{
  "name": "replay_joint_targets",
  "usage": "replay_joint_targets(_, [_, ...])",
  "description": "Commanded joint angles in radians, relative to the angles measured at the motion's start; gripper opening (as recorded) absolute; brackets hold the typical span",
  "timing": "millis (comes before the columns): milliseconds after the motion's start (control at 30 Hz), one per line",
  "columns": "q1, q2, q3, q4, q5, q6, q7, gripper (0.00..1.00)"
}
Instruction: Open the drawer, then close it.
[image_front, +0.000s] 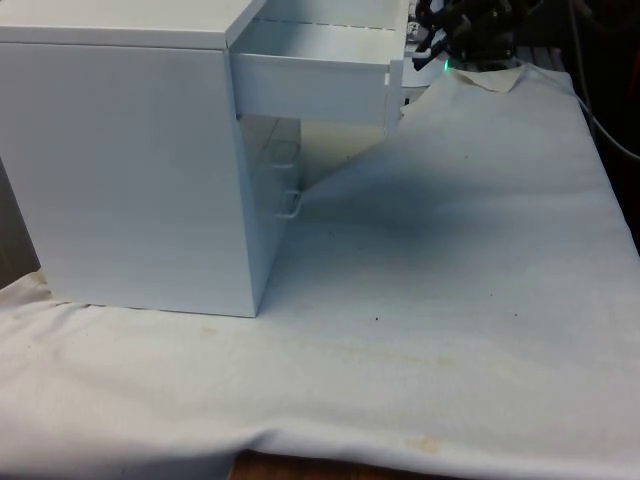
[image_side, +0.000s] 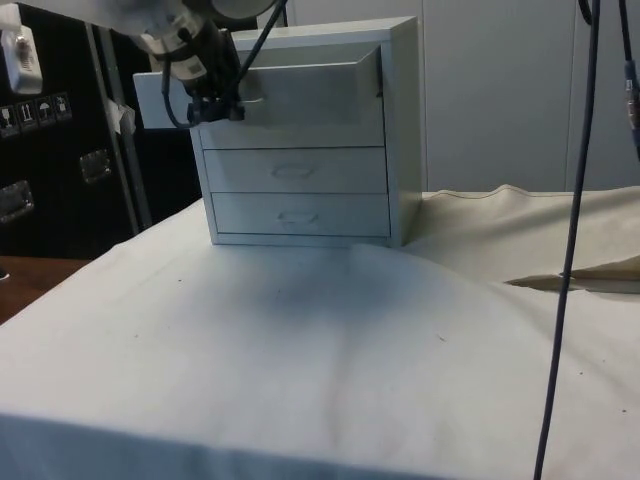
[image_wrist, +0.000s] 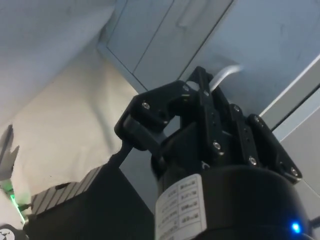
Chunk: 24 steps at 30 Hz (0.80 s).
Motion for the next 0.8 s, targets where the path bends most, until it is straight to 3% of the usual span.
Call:
replay_joint_targets(0, [0.006, 0.005, 0.001, 0.009, -0.003, -0.016, 0.005, 0.0])
replay_joint_targets(100, [0.008, 0.012, 0.01, 0.019, -0.007, -0.031, 0.012, 0.0])
replay_joint_targets(133, [0.001, 0.009, 0.013, 0.014, -0.005, -0.019, 0.009, 0.0])
replay_joint_targets(167, [0.008, 0.014, 0.013, 0.022, -0.008, -0.035, 0.014, 0.0])
replay_joint_targets(367, [0.009, 0.029, 0.035, 0.046, -0.02, -0.07, 0.032, 0.0])
replay_joint_targets(400, [0.004, 0.026, 0.038, 0.041, -0.021, -0.06, 0.031, 0.0])
replay_joint_targets(467, [0.011, 0.035, 0.042, 0.055, -0.026, -0.083, 0.038, 0.0])
replay_joint_targets(767, [0.008, 0.04, 0.042, 0.059, -0.032, -0.083, 0.038, 0.0])
